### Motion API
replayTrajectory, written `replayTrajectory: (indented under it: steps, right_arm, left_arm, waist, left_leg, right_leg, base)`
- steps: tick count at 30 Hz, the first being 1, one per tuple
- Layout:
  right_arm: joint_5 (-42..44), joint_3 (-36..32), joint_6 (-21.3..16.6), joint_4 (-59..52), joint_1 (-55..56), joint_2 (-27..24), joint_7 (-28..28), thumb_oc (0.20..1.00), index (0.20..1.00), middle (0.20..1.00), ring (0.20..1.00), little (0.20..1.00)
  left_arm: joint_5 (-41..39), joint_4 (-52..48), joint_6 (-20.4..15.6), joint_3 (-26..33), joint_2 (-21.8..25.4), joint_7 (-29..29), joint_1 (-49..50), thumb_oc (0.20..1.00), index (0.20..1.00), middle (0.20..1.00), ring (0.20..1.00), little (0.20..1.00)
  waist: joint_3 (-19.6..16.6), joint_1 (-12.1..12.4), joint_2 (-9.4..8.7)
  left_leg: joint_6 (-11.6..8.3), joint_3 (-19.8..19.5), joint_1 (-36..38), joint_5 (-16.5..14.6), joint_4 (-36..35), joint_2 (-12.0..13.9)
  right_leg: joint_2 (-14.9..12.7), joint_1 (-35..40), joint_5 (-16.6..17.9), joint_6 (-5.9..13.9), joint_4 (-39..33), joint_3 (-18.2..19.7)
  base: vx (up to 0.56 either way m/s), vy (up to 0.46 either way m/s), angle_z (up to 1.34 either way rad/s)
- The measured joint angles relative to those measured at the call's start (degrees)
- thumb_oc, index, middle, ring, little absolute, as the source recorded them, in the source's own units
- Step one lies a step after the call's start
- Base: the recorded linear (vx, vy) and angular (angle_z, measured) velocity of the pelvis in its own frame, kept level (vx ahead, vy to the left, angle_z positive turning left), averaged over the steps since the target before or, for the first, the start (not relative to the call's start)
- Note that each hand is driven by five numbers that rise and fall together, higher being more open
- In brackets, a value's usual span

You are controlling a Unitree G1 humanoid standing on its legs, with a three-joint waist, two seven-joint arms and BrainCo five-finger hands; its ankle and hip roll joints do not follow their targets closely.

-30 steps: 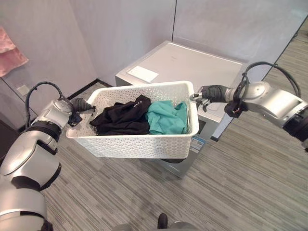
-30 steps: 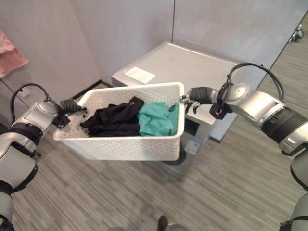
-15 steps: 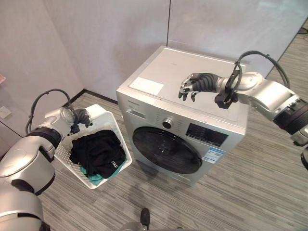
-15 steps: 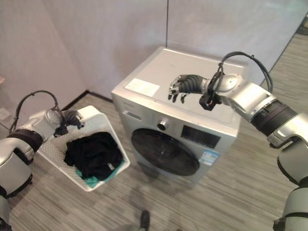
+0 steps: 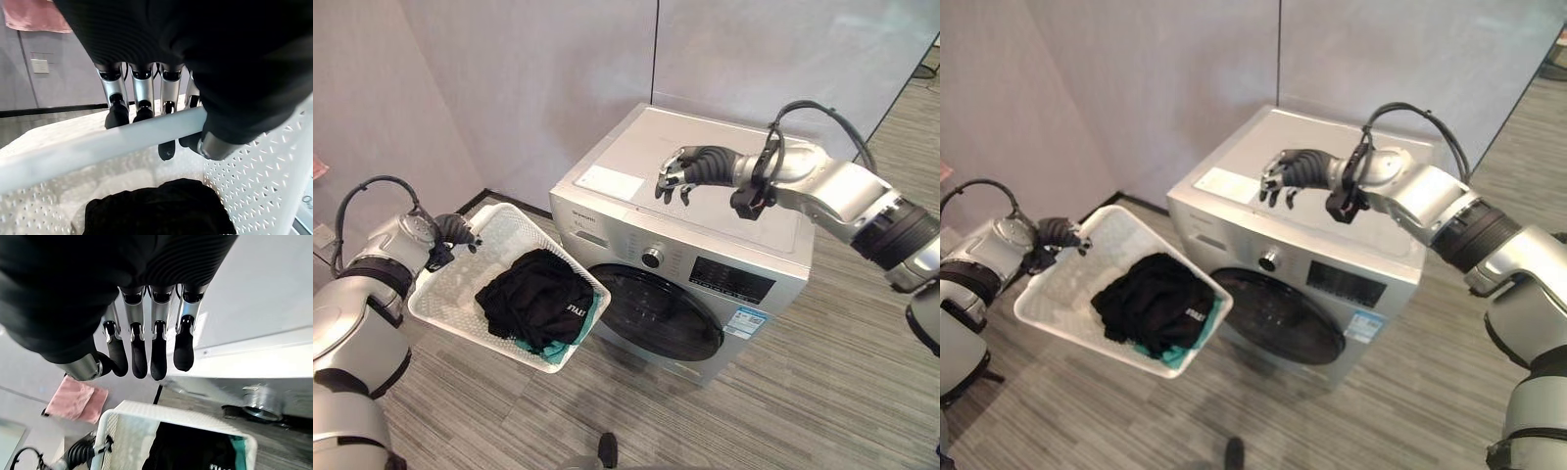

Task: Grab the laundry basket,head to the washer,open it,put in the laundry and shut it.

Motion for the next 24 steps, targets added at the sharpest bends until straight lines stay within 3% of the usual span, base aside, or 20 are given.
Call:
replayTrajectory:
  steps: [7,14,24]
  right_arm:
    - [0.0,-5.0,-0.1,0.0,5.0,1.8,-2.2,1.000,1.000,1.000,1.000,1.000]
    - [-0.6,-5.3,0.4,6.4,6.1,2.5,-2.9,1.000,1.000,1.000,1.000,1.000]
    - [-2.9,-5.4,2.0,6.8,7.8,3.1,-2.9,1.000,1.000,1.000,1.000,1.000]
  left_arm:
    - [-0.1,0.0,0.4,0.1,0.5,0.0,0.0,0.200,0.200,0.200,0.200,0.200]
    - [-3.2,-0.3,0.4,0.2,2.8,0.0,-0.4,0.200,0.200,0.200,0.200,0.200]
    - [-5.8,-0.2,0.5,0.2,7.8,0.2,-5.6,0.200,0.200,0.200,0.200,0.200]
  waist:
    - [-0.1,0.0,-0.09]
    - [-0.2,0.1,-0.12]
    - [-0.2,1.0,-0.08]
  left_leg:
    - [-0.05,-0.2,-0.1,0.0,0.0,0.7]
    - [-0.04,-0.5,-0.3,0.0,0.0,0.6]
    - [-0.26,-1.5,-1.0,0.2,0.0,0.5]
  right_leg:
    - [0.7,-0.1,-0.1,-0.37,0.0,-0.1]
    - [0.7,-0.1,-0.2,-0.53,0.0,-0.4]
    - [0.7,-0.4,-0.3,-0.63,0.0,-1.7]
  base:
    - [0.00,0.000,0.00]
    - [0.00,0.000,0.00]
    - [0.00,0.009,0.05]
